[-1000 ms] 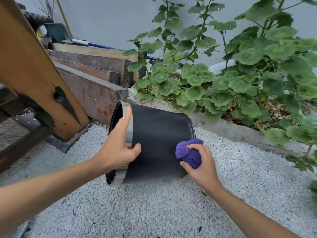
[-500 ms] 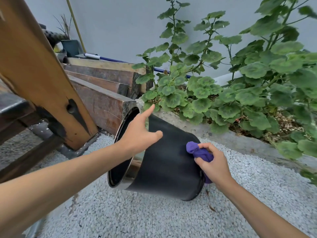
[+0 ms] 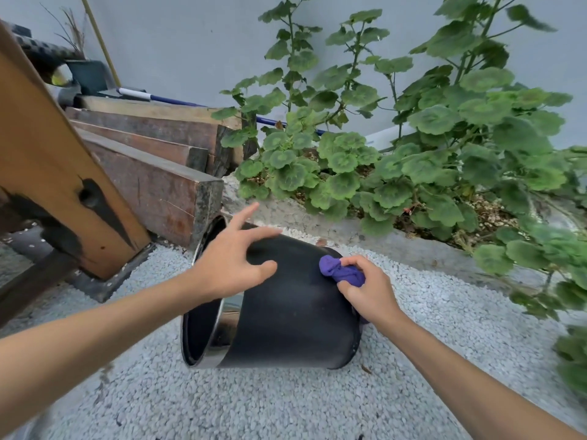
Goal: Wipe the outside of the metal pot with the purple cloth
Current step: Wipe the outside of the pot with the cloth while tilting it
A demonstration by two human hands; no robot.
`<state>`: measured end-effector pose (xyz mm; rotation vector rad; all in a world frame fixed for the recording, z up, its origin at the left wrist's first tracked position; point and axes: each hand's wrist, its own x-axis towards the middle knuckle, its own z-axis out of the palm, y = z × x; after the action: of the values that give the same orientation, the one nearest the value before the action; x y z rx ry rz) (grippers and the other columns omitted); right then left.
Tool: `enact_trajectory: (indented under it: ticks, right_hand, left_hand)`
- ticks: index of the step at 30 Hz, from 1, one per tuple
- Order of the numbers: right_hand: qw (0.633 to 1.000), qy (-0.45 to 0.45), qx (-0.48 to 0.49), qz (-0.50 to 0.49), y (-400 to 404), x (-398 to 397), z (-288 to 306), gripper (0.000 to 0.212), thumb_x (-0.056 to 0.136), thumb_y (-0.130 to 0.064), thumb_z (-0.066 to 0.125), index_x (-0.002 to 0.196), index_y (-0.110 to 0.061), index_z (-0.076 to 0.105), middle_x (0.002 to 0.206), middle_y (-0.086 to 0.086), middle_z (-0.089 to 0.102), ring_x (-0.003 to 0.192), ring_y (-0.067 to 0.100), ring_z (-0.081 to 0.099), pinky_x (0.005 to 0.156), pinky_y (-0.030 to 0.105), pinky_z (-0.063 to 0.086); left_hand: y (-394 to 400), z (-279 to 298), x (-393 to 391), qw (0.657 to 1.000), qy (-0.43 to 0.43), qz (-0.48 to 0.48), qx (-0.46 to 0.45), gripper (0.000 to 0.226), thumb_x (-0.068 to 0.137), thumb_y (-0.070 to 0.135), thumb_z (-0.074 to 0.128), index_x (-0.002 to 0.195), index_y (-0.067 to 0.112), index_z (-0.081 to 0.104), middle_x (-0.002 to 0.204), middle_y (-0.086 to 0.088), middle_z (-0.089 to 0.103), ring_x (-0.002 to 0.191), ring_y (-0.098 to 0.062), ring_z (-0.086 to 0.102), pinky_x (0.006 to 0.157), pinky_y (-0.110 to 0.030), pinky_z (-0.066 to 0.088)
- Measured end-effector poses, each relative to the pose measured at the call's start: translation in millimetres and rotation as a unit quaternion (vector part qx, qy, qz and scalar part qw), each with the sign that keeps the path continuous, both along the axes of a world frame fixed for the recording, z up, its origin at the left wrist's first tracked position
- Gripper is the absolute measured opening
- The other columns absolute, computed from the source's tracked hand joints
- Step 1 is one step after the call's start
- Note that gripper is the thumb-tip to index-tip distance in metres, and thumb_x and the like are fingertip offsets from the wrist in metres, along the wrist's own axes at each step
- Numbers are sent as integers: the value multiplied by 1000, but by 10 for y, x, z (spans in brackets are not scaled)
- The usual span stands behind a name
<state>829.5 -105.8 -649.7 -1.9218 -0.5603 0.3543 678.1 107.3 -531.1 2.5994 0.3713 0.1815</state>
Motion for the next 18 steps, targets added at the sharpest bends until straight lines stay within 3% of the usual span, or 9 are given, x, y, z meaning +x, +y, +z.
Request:
enact_trajectory:
  ticks: [2, 5, 9, 11, 14, 16, 18]
  right_hand:
    - [1000, -5, -9, 12, 19, 26, 28, 33, 85, -4, 68, 108, -28, 67, 108, -7, 68, 93, 7, 63, 70, 16, 42]
    - [999, -19, -15, 37, 46, 78, 74, 30, 88, -10, 71, 108, -32, 65, 111, -5, 68, 96, 13, 64, 75, 21, 46]
    - [995, -51, -36, 83, -13, 128, 65, 41, 93, -15, 70, 132, -25, 63, 129, -1, 62, 117, 17, 59, 103, 37, 47]
    - [987, -93, -58, 120, -104, 91, 16, 57, 93, -20, 71, 146, -21, 52, 142, -2, 53, 131, 15, 50, 114, 39, 39]
    - [972, -103, -100, 184, -279, -4, -112, 94, 84, -55, 73, 160, -30, 24, 156, -16, 24, 146, -1, 20, 120, 31, 23]
    - [964, -103, -129, 210, -373, -42, -204, 126, 66, -78, 76, 162, -40, 3, 151, -35, 4, 145, -10, 1, 119, 32, 15]
    - [955, -128, -159, 214, -427, -83, -294, 148, 51, -86, 79, 159, -43, -14, 151, -37, -8, 148, -5, -12, 121, 39, 14]
  left_hand:
    - [44, 23, 39, 999, 41, -3, 33, 42, 74, 47, 66, 116, 44, 71, 157, 9, 39, 136, -8, 45, 106, -25, 31]
    - [95, 36, 138, 998, 26, 51, 4, 22, 83, 35, 71, 103, 40, 78, 144, 7, 57, 133, -10, 49, 102, -20, 31]
    - [172, 36, 281, 989, -4, 139, -50, 17, 87, 26, 69, 94, 32, 82, 132, 5, 67, 125, -10, 56, 99, -18, 36]
    - [197, 43, 334, 986, -4, 155, -65, 15, 86, 28, 70, 94, 30, 83, 132, 4, 68, 126, -10, 56, 101, -17, 35]
    - [202, 43, 415, 985, 4, 165, -49, 15, 87, 31, 69, 94, 31, 83, 137, 2, 64, 138, -13, 46, 117, -27, 29]
    - [174, 43, 478, 986, 32, 163, -19, 17, 88, 34, 66, 94, 33, 82, 144, 3, 58, 149, -16, 29, 126, -42, 12]
    - [123, 54, 528, 988, 34, 148, -15, 19, 90, 30, 65, 94, 27, 83, 143, -2, 59, 152, -17, 22, 126, -41, -5]
